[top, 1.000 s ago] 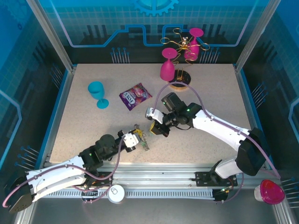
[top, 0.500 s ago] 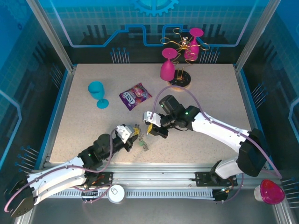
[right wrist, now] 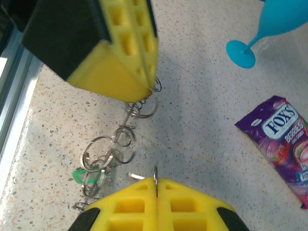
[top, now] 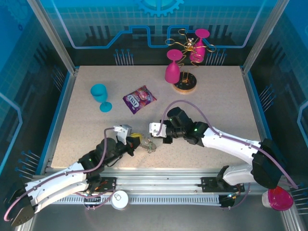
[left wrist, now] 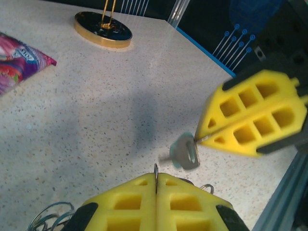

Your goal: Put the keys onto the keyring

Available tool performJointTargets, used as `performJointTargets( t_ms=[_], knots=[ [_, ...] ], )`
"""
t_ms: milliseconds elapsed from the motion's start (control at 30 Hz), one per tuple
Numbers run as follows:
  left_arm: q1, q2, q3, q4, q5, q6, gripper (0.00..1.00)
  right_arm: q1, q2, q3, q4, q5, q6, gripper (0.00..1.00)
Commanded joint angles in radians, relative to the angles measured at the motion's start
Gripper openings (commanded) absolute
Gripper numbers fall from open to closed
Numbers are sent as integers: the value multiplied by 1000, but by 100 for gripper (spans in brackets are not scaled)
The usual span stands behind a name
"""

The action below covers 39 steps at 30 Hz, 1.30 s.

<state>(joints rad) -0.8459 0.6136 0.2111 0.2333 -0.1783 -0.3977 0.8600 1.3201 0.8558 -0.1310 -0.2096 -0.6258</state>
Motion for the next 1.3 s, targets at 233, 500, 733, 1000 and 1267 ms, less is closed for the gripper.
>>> performJointTargets(
  t_ms=[233,500,733,1000,1267],
  knots=[
    [51,-12,52,-9,69,-208,0,17,11,5,102,-14,-96,0],
    [174,54,49,72,308,-267,0,7,26,11,101,-73,-124,0],
    [253,107,63,115,452,-307,0,2,55,47,92,-89,-139,0],
    [271,124,74,129,516,-305,0,0,88,85,56,-93,-135,0],
    [273,115,72,140,522,-295,0,-1,97,98,-9,-40,-162,0]
  ],
)
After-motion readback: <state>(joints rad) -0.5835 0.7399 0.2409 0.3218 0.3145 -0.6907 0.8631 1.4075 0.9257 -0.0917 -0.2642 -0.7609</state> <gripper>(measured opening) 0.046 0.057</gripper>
